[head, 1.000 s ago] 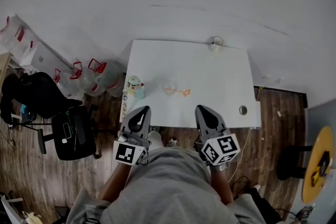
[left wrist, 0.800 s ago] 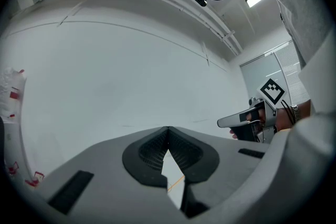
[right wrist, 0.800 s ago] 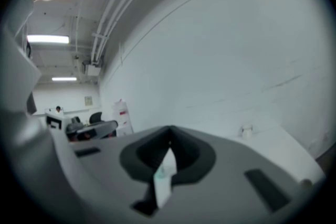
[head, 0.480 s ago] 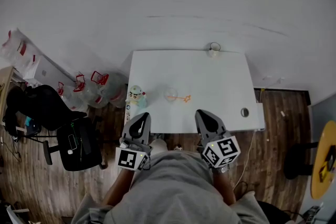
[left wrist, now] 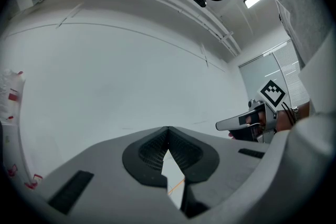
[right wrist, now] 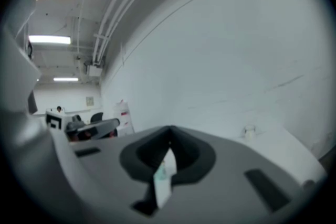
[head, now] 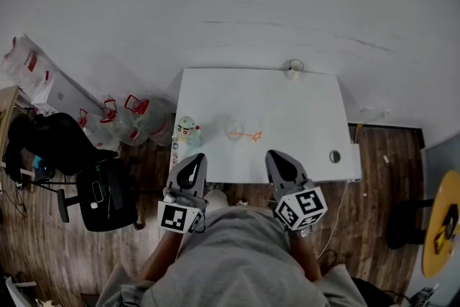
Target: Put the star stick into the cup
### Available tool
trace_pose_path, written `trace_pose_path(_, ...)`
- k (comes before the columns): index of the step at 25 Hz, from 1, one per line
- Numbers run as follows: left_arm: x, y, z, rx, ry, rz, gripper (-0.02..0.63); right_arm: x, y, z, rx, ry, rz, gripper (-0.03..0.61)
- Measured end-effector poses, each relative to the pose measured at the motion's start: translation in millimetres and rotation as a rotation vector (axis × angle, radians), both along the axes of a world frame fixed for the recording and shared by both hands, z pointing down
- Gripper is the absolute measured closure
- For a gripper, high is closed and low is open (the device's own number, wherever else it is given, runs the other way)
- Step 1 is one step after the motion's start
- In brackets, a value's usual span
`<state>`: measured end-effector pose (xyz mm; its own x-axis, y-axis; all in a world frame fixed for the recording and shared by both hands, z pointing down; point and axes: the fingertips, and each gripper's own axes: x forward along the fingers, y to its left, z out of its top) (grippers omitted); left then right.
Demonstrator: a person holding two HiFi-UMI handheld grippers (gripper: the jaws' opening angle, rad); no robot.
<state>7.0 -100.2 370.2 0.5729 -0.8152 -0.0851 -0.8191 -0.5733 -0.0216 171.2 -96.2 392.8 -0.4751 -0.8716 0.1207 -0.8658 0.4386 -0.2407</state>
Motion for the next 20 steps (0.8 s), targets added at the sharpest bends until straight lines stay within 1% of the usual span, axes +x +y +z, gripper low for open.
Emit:
trace_pose_path(3,0,0,2,-0.011,0.008,-0.003,0.584,0,0,2,-0.008,0.005,-0.003,0.545)
trace_pose_path(9,3,-2,9,-0.025,-0.005,0.006,0.584,2,-1,5,-0.018,0.006,0.001,0.545)
trace_pose_path(15,11,-4,10,-0.030,-0.003,0.027,0.584,8,-1,9,-0.030,0.003,0.019,0.545)
trace_pose_path(20,17,-4,13,-0.037,-0.018,0.042,0.584,10,-2,11,-0.043,0.003,0.018,0.545)
